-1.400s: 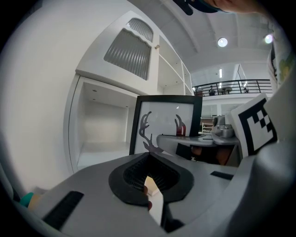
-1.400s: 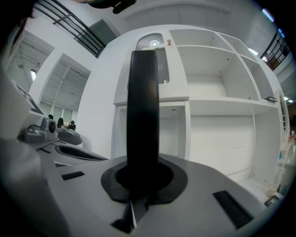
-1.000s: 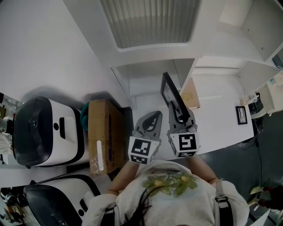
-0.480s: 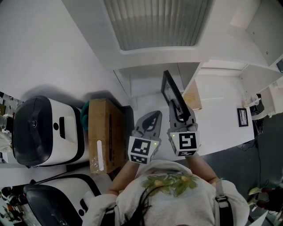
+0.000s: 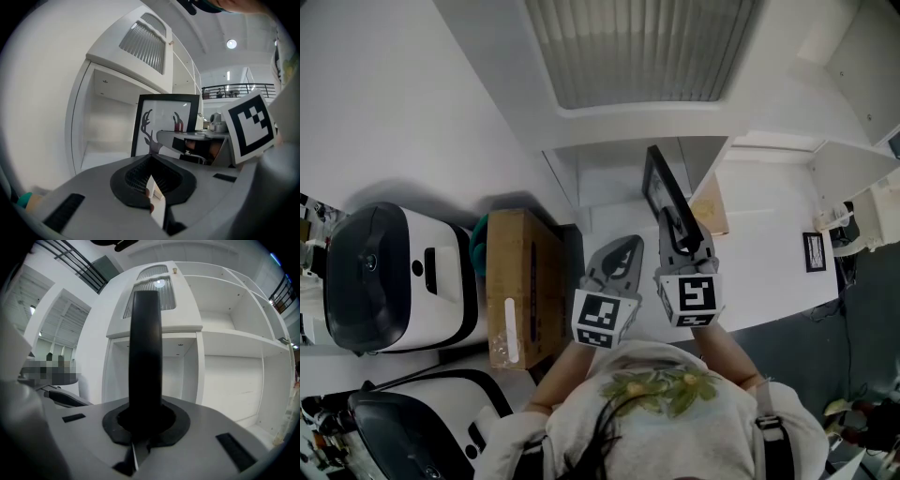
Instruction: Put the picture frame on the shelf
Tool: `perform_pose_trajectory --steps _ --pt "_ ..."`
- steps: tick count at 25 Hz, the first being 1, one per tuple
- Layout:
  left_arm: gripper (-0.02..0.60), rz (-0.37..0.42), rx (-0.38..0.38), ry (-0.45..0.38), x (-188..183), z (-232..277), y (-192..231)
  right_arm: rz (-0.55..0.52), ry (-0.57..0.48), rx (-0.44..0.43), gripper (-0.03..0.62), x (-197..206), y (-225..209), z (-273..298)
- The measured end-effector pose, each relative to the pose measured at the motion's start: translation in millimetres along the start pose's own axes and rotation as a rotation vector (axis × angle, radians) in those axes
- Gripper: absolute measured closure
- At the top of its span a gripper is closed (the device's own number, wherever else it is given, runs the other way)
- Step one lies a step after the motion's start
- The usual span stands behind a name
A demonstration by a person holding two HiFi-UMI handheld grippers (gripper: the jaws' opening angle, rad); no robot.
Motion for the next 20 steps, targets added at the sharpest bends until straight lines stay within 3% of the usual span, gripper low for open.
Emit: perform_pose_trajectory --steps 20 --pt "0.554 0.003 -0.005 -0.001 0.3 2.8 4.2 -0.003 0.017 -0.003 0.559 0.6 -4.0 17.1"
Point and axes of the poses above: the fingertips, and each gripper's own axes: z forward along the fingers, y to its left, x out of its underside, the point moved 5 cm from there along -z, backward along the fingers, and after that the axes turned 11 degrees about z, right-handed, at the moved point
